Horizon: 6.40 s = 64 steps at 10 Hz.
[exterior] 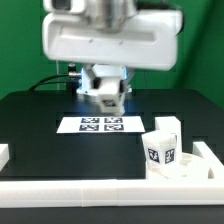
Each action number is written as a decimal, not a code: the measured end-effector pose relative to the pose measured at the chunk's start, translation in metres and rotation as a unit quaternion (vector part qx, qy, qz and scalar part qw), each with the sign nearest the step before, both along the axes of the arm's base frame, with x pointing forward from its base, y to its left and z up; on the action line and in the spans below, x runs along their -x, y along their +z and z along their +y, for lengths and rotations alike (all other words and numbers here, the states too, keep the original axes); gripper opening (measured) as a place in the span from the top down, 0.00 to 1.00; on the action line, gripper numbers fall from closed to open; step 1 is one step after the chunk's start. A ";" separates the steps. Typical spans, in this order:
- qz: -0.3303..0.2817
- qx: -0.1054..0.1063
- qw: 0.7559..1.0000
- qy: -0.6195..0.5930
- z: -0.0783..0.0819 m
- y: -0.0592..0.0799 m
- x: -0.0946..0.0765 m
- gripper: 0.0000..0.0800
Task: Assemble stool
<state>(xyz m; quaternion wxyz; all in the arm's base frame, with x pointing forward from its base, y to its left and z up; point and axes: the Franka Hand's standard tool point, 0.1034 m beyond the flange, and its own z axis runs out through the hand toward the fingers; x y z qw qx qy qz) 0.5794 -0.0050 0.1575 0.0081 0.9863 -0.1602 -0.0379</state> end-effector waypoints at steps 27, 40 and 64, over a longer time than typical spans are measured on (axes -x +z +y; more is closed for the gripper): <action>-0.270 0.050 0.950 0.151 0.118 -0.010 -0.084 0.59; -0.326 0.070 0.915 0.225 0.117 -0.039 -0.062 0.59; -0.293 0.077 0.915 0.268 0.128 -0.063 -0.050 0.59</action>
Offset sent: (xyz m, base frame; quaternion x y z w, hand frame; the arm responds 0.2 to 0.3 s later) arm 0.0000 0.0000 0.0000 0.0000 0.0000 0.0000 1.0000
